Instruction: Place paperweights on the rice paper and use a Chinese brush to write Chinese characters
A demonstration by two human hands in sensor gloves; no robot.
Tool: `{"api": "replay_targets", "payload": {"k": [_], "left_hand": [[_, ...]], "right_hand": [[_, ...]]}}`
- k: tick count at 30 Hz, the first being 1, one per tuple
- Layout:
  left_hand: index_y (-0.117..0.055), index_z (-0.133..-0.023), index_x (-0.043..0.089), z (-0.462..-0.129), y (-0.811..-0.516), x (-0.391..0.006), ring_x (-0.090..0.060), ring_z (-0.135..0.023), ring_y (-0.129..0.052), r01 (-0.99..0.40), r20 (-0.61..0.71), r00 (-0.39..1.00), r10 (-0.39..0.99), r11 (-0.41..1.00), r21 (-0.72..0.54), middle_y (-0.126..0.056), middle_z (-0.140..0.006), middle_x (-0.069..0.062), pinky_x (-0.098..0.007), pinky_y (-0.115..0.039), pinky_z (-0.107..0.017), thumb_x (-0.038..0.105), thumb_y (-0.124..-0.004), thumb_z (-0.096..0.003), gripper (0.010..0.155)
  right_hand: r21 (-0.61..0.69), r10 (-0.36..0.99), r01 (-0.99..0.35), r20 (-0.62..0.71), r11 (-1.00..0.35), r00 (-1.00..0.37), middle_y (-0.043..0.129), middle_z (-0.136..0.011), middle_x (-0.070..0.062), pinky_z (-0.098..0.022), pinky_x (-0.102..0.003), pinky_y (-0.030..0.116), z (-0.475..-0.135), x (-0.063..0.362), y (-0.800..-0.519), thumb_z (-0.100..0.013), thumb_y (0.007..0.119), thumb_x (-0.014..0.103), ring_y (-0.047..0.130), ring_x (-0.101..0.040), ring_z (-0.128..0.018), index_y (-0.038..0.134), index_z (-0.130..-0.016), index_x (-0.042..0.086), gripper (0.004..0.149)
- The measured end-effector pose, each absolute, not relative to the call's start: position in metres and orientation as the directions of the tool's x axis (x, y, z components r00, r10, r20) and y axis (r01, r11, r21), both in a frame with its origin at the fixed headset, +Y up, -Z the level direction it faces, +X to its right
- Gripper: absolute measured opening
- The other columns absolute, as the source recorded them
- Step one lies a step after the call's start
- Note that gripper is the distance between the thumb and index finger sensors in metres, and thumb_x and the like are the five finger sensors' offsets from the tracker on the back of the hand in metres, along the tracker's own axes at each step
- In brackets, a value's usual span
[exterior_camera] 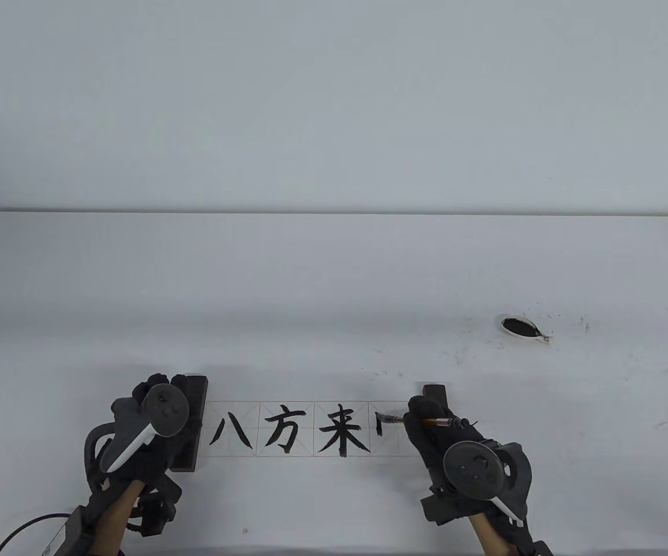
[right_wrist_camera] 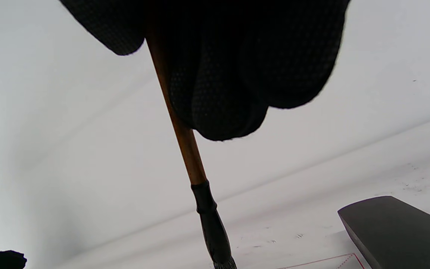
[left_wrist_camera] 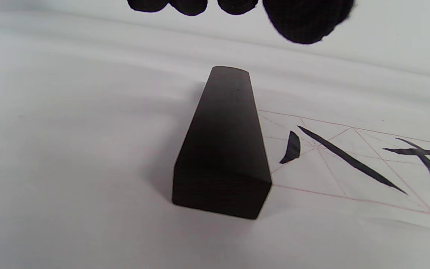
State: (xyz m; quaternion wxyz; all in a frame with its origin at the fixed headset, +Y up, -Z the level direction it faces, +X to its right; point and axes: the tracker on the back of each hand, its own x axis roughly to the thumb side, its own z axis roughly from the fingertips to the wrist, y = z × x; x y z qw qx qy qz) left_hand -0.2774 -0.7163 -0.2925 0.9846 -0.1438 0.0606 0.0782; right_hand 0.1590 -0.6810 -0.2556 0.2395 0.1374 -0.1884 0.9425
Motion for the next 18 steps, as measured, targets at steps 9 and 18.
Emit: {"api": "replay_targets", "payload": {"k": [9, 18], "left_hand": [[-0.021, -0.121, 0.032, -0.2925, -0.7163, -0.2774, -0.041, -0.122, -0.025, -0.171, -0.142, 0.980, 0.137, 0.946, -0.274, -0.020, -0.129, -0.011, -0.063, -0.019, -0.084, 0.052, -0.061, -0.0528, 0.081], [-0.021, -0.121, 0.032, -0.2924, -0.7164, -0.2774, -0.041, -0.122, -0.025, -0.171, -0.141, 0.981, 0.137, 0.946, -0.276, -0.021, -0.129, -0.011, -0.063, -0.019, -0.084, 0.052, -0.061, -0.0528, 0.081]], "right_hand": [[-0.264, 0.393, -0.485, 0.333, -0.834, -0.857, 0.096, -0.069, -0.013, -0.036, -0.036, 0.087, -0.2564, 0.1590, -0.6811, -0.056, 0.069, 0.038, 0.101, -0.023, -0.050, 0.078, -0.085, 0.009, 0.042], [-0.319, 0.353, -0.428, 0.268, -0.846, -0.896, 0.096, -0.069, -0.013, -0.035, -0.036, 0.087, -0.2561, 0.1639, -0.6789, -0.056, 0.069, 0.038, 0.101, -0.023, -0.050, 0.078, -0.085, 0.008, 0.042]]}}
